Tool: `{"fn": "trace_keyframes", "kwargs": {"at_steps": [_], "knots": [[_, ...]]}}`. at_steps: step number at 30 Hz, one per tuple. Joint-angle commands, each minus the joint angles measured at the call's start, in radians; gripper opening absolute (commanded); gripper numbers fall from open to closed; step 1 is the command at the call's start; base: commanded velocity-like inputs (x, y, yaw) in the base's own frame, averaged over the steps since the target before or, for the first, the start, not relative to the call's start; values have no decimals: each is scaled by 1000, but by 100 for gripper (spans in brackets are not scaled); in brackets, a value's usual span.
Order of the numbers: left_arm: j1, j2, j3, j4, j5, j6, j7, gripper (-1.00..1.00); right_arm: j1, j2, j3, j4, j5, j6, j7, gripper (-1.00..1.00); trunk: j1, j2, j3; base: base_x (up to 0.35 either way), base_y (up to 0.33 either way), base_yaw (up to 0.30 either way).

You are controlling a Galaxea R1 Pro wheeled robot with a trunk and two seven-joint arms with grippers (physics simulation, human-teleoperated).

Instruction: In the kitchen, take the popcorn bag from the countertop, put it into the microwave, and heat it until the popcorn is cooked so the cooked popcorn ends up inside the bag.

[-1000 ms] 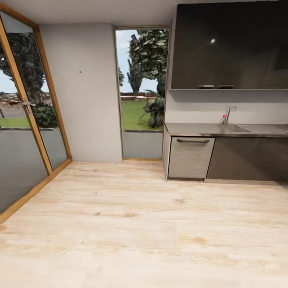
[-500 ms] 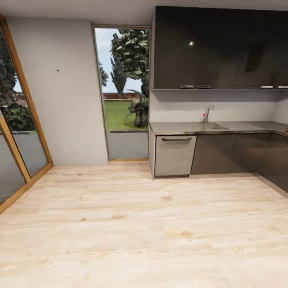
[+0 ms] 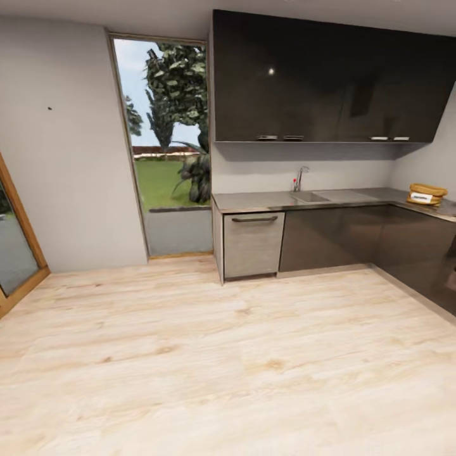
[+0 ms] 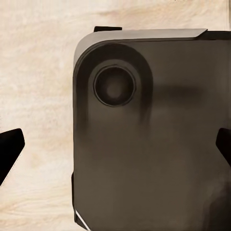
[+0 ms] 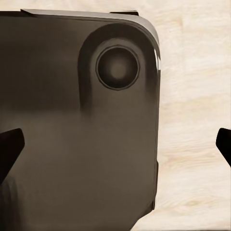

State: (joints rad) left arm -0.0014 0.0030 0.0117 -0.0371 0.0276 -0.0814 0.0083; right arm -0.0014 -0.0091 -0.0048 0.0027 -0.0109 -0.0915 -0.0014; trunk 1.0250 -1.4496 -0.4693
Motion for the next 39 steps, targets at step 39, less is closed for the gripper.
{"fn": "trace_keyframes", "kwargs": {"at_steps": [39], "knots": [[0, 0, 1, 0, 2, -4, 1, 100, 0, 4, -1, 0, 0, -30, 0, 100, 0, 0, -1, 0, 0, -267]]}}
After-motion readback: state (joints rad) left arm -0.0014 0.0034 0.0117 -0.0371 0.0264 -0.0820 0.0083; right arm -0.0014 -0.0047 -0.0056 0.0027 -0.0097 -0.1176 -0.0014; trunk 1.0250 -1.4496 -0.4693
